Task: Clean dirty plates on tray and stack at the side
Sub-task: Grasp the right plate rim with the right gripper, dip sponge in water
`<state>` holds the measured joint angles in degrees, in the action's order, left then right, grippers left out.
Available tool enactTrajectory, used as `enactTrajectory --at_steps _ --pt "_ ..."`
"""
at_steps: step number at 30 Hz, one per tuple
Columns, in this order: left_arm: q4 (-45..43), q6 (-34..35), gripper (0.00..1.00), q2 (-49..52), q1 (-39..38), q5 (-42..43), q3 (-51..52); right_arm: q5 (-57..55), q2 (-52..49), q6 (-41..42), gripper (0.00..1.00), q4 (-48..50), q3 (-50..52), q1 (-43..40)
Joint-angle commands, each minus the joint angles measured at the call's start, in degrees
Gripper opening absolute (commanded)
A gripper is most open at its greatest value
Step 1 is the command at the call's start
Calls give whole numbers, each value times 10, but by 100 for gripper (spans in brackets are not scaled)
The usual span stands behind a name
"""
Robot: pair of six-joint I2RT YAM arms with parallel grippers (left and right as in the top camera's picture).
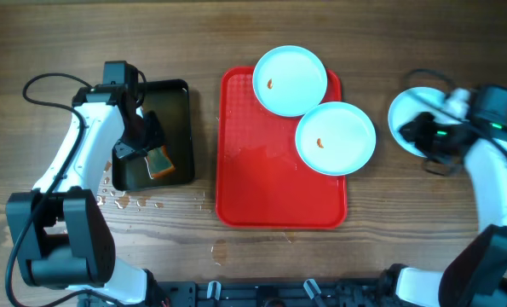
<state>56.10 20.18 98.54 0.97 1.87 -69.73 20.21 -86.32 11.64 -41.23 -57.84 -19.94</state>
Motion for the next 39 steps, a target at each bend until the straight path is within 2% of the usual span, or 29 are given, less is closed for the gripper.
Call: enactTrajectory --at_steps 1,2,4,5,6,8,13,14,15,16,17,20,23,27,28,29,30,35,39 --pt "2 -5 45 -45 3 33 0 -119 -2 -39 50 12 13 130" --pt "2 -5 49 -63 3 40 0 -155 -9 -37 50 16 13 158" --pt "8 -5 58 -122 3 43 0 -312 -31 4 50 27 13 211" --pt "12 -5 60 -143 3 43 0 -338 -36 5 49 33 13 219" --pt "16 -5 61 -165 3 43 0 -334 -42 3 47 49 13 223" --pt "22 -5 64 -205 3 43 0 -290 -51 3 33 64 13 223" --pt "46 -5 64 -228 3 43 0 -233 -102 6 31 64 23 223" --pt "50 -5 64 -228 3 43 0 -233 -109 4 20 60 23 223" --pt "51 -5 64 -228 3 43 0 -233 -110 0 12 56 22 223" --pt "51 -5 64 -228 3 43 0 -233 -102 -1 6 46 17 223" --pt "51 -5 64 -228 3 43 0 -229 -93 0 4 31 9 224" --pt "51 -5 65 -228 3 43 0 -163 -45 11 4 -24 -11 235" --pt "50 -5 67 -228 3 43 0 -129 -26 83 4 -90 -10 273" --pt "50 -5 69 -228 3 43 0 -108 -27 203 4 -70 19 351" --pt "50 -5 69 -228 3 43 0 -118 -27 215 12 -45 27 367" --pt "50 -5 69 -228 3 43 0 -130 -27 213 25 -33 29 373" --pt "50 -5 70 -228 3 43 0 -146 -27 203 29 -22 29 374" --pt "50 -5 71 -228 3 43 0 -122 -30 30 37 18 32 374" --pt "43 -5 71 -220 3 43 2 -111 -78 21 38 47 32 374"
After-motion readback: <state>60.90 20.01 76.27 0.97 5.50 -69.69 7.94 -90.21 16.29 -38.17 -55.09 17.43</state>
